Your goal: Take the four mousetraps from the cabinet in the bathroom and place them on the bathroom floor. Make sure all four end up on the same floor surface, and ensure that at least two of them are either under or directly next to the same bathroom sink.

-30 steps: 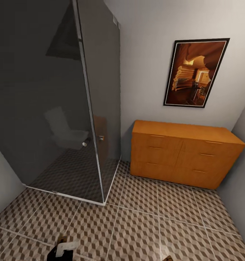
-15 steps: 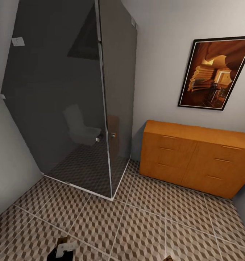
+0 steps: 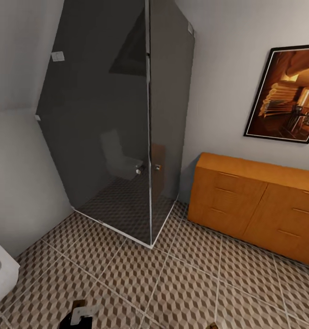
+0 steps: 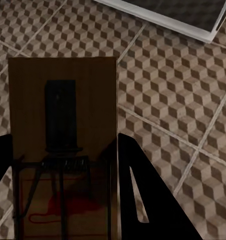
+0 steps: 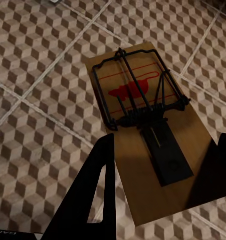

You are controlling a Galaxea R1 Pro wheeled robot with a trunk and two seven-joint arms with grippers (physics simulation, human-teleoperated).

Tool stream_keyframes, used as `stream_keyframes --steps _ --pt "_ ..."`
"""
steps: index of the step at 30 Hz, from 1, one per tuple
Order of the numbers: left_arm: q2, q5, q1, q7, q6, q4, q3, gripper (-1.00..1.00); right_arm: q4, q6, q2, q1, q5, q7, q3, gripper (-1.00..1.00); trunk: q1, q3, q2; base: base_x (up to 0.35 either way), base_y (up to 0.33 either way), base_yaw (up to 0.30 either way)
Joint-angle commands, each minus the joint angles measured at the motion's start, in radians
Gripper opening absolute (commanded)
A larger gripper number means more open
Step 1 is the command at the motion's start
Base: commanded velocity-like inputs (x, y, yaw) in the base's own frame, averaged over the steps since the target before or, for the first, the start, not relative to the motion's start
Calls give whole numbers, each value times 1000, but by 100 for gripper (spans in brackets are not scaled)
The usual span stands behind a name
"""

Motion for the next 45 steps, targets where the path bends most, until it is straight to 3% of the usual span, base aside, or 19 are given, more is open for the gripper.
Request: stream_keyframes --steps 1,45 --pt "-1 -3 -2 8 -4 3 -8 -100 1 -1 0 -1 6 -12 6 -100 0 -2 -2 -98 -93 251" --pt "-1 -3 -2 8 -4 3 -8 -100 1 -1 0 -1 6 -12 6 -100 0 -2 -2 -96 -94 253"
